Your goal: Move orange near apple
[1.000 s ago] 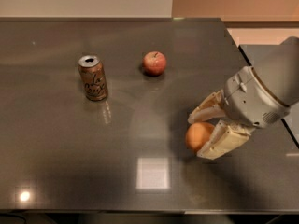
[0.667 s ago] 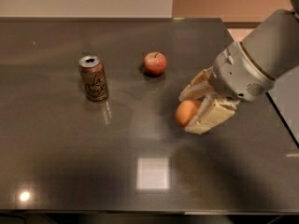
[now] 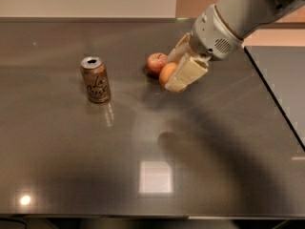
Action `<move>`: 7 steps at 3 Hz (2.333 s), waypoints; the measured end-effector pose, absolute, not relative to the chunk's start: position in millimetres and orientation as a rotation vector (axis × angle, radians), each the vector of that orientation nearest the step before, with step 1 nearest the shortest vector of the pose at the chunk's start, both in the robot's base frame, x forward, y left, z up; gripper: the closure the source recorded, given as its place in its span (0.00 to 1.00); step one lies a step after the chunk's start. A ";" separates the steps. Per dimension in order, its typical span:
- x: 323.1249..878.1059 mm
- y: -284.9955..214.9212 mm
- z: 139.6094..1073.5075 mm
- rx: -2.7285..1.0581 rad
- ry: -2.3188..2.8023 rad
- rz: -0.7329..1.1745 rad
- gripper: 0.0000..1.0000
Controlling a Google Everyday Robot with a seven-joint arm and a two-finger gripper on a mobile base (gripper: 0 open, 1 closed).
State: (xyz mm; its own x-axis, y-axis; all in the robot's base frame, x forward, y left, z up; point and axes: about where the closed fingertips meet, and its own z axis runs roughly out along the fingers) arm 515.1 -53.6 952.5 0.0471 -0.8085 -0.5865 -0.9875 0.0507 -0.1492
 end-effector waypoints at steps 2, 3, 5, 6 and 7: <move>600.4 -62.4 938.6 -1.646 1.872 0.424 1.00; 629.4 -81.3 923.9 -1.574 1.921 0.417 1.00; 650.0 -99.9 896.1 -1.514 1.978 0.432 1.00; 652.3 -102.0 892.7 -1.507 1.985 0.434 1.00; 654.0 -103.1 870.3 -1.498 2.017 0.441 0.66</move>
Offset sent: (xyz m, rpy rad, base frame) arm 0.1403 -0.0373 -0.0286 0.0711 -0.0025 -0.2392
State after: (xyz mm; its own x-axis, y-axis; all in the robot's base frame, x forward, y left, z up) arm 654.0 -103.1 870.3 -0.1993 -0.7536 -0.6264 -0.9462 0.3142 -0.0770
